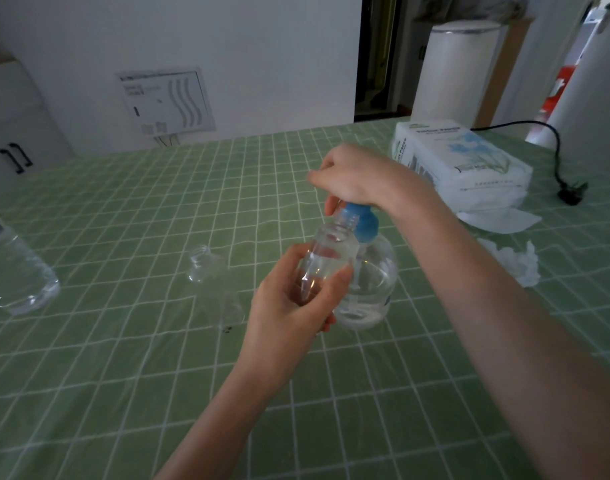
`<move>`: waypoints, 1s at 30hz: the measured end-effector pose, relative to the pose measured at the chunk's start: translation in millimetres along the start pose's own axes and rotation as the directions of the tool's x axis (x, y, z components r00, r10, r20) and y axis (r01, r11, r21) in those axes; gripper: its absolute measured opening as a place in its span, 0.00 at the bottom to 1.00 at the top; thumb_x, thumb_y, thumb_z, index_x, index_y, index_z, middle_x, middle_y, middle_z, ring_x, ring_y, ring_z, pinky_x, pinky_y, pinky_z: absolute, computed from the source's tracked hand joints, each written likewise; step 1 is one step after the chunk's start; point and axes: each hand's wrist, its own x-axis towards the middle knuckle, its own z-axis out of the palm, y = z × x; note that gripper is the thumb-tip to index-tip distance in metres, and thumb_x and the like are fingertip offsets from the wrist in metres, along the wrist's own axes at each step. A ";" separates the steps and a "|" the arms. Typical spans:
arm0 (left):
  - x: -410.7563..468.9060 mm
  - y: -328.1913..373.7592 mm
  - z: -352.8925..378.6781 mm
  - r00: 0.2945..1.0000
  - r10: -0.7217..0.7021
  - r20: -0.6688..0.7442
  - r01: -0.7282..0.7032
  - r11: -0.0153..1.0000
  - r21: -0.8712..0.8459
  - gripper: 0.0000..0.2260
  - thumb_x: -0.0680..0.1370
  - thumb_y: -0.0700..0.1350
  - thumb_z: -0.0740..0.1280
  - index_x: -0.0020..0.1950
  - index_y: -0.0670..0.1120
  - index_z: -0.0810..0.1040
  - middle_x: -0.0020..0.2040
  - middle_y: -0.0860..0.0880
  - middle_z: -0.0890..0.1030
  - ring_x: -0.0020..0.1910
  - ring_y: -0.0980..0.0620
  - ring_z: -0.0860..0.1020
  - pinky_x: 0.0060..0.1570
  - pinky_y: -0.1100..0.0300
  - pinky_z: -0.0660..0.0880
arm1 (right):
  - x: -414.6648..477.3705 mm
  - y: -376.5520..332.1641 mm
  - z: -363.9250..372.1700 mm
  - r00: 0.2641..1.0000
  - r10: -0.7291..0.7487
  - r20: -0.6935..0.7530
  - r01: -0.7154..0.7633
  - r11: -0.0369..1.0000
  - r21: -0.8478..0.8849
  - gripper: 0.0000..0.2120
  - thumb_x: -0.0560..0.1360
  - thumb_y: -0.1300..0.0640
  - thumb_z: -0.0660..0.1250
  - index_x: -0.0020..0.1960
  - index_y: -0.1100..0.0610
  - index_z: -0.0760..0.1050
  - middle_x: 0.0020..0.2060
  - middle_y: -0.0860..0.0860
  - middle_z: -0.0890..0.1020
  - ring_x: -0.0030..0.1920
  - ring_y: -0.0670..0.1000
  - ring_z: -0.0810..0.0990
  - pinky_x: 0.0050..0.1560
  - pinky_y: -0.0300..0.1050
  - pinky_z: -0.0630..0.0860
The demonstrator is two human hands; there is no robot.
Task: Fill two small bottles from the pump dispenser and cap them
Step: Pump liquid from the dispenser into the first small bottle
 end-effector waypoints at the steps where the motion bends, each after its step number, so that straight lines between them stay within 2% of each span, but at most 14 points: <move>1: 0.0 0.4 0.2 1.000 0.005 -0.002 -0.005 1.000 -0.005 0.10 0.68 0.56 0.72 0.46 0.57 0.78 0.30 0.49 0.79 0.27 0.54 0.75 0.26 0.68 0.70 | -0.1 -0.5 -1.5 1.000 -0.005 -0.008 0.005 1.000 0.023 0.15 0.79 0.54 0.58 0.58 0.63 0.75 0.44 0.56 0.84 0.44 0.53 0.82 0.35 0.40 0.70; 2: 0.1 1.0 0.6 1.000 0.009 -0.004 -0.009 1.000 -0.012 0.11 0.68 0.56 0.72 0.47 0.56 0.78 0.31 0.50 0.79 0.27 0.55 0.75 0.26 0.69 0.71 | -0.3 -0.8 -2.4 1.000 -0.007 -0.013 0.007 0.999 0.049 0.15 0.79 0.54 0.58 0.57 0.63 0.76 0.42 0.56 0.85 0.42 0.53 0.83 0.35 0.40 0.72; 4: 0.2 2.3 1.2 1.000 0.017 -0.013 -0.017 1.000 -0.007 0.12 0.68 0.56 0.70 0.48 0.54 0.77 0.31 0.51 0.80 0.27 0.57 0.75 0.27 0.69 0.71 | -1.7 -0.1 -3.0 1.000 -0.015 -0.019 0.017 0.994 0.112 0.16 0.78 0.55 0.59 0.57 0.65 0.76 0.39 0.56 0.85 0.43 0.55 0.85 0.42 0.43 0.77; 6: 0.3 4.1 1.6 0.999 0.029 -0.016 -0.028 0.999 0.023 0.12 0.68 0.55 0.69 0.49 0.54 0.77 0.32 0.51 0.80 0.27 0.57 0.75 0.27 0.69 0.72 | -3.1 0.5 -2.4 0.999 -0.037 -0.039 0.043 0.985 0.169 0.17 0.77 0.56 0.60 0.58 0.67 0.76 0.38 0.56 0.85 0.43 0.57 0.84 0.49 0.48 0.78; 8: 0.3 4.9 2.2 0.999 0.037 -0.021 -0.036 0.999 0.039 0.13 0.67 0.57 0.68 0.50 0.55 0.76 0.32 0.51 0.81 0.27 0.58 0.75 0.27 0.69 0.72 | -3.9 1.7 -2.1 0.996 -0.054 -0.067 0.067 0.973 0.220 0.16 0.77 0.57 0.60 0.56 0.69 0.77 0.36 0.56 0.85 0.39 0.56 0.82 0.51 0.50 0.78; 10: 0.5 3.8 2.4 0.999 0.036 -0.027 -0.035 0.999 0.042 0.14 0.69 0.57 0.69 0.51 0.55 0.76 0.31 0.52 0.79 0.26 0.58 0.73 0.26 0.68 0.70 | -4.1 3.2 -2.7 0.994 -0.057 -0.093 0.079 0.964 0.253 0.13 0.76 0.59 0.61 0.52 0.67 0.79 0.35 0.56 0.85 0.35 0.52 0.81 0.47 0.47 0.79; 12: 1.3 1.3 2.6 0.999 0.036 -0.032 -0.035 0.999 0.037 0.13 0.71 0.55 0.71 0.53 0.54 0.76 0.29 0.54 0.77 0.25 0.58 0.71 0.26 0.68 0.68 | -4.3 4.1 -3.5 0.993 -0.058 -0.105 0.085 0.958 0.272 0.10 0.76 0.59 0.61 0.47 0.63 0.80 0.34 0.56 0.84 0.31 0.49 0.81 0.37 0.40 0.79; 15: 2.6 -1.0 2.8 0.997 0.051 -0.050 -0.049 0.998 0.041 0.14 0.69 0.55 0.71 0.53 0.55 0.76 0.28 0.57 0.76 0.25 0.60 0.70 0.26 0.69 0.67 | -5.3 3.4 -5.4 0.994 -0.050 -0.095 0.074 0.959 0.273 0.10 0.76 0.59 0.61 0.44 0.61 0.80 0.34 0.55 0.84 0.27 0.45 0.81 0.29 0.31 0.73; 17: 3.0 -1.2 3.3 0.996 0.059 -0.064 -0.055 0.997 0.053 0.15 0.68 0.56 0.71 0.52 0.55 0.76 0.28 0.57 0.76 0.25 0.61 0.70 0.26 0.69 0.67 | -6.1 2.3 -6.9 0.997 -0.036 -0.069 0.054 0.959 0.277 0.10 0.76 0.59 0.61 0.43 0.60 0.80 0.33 0.54 0.84 0.25 0.43 0.79 0.30 0.33 0.74; 19: 3.2 -1.2 2.6 0.995 0.067 -0.077 -0.061 0.996 0.068 0.14 0.67 0.56 0.70 0.51 0.57 0.75 0.28 0.58 0.77 0.25 0.62 0.71 0.27 0.69 0.68 | -6.4 1.0 -8.5 0.999 -0.028 -0.020 0.033 0.949 0.315 0.10 0.76 0.60 0.61 0.43 0.60 0.80 0.32 0.54 0.84 0.26 0.45 0.80 0.40 0.41 0.79; 21: 3.1 -0.8 1.7 0.994 0.075 -0.079 -0.066 0.992 0.111 0.14 0.66 0.59 0.69 0.50 0.60 0.75 0.30 0.60 0.78 0.28 0.62 0.73 0.29 0.69 0.71 | -7.3 0.0 -10.6 0.999 -0.029 0.031 0.016 0.936 0.350 0.09 0.75 0.60 0.61 0.44 0.60 0.80 0.32 0.54 0.84 0.28 0.47 0.80 0.50 0.49 0.79; 23: 2.2 -0.3 0.6 0.994 0.073 -0.082 -0.061 0.989 0.135 0.15 0.66 0.61 0.68 0.51 0.61 0.75 0.32 0.60 0.79 0.31 0.62 0.75 0.31 0.68 0.73 | -9.7 0.3 -12.4 0.998 -0.030 0.060 0.006 0.931 0.366 0.09 0.75 0.59 0.62 0.45 0.60 0.80 0.33 0.54 0.84 0.32 0.49 0.80 0.54 0.52 0.77; 26: 1.3 -0.6 0.3 0.995 0.056 -0.086 -0.044 0.990 0.134 0.15 0.66 0.60 0.68 0.51 0.60 0.75 0.32 0.59 0.79 0.31 0.62 0.76 0.31 0.68 0.73 | -16.9 4.2 -12.4 0.997 -0.030 0.065 0.001 0.915 0.404 0.07 0.75 0.57 0.64 0.45 0.56 0.80 0.34 0.52 0.85 0.38 0.49 0.81 0.55 0.54 0.76; 30: 1.3 -0.4 -0.4 0.995 0.023 -0.095 -0.012 0.993 0.115 0.17 0.65 0.60 0.69 0.52 0.58 0.75 0.30 0.58 0.79 0.30 0.62 0.75 0.34 0.62 0.72 | -26.7 13.4 -9.3 0.999 -0.035 0.017 0.022 0.867 0.497 0.08 0.75 0.54 0.64 0.45 0.53 0.81 0.31 0.48 0.85 0.37 0.45 0.80 0.45 0.44 0.73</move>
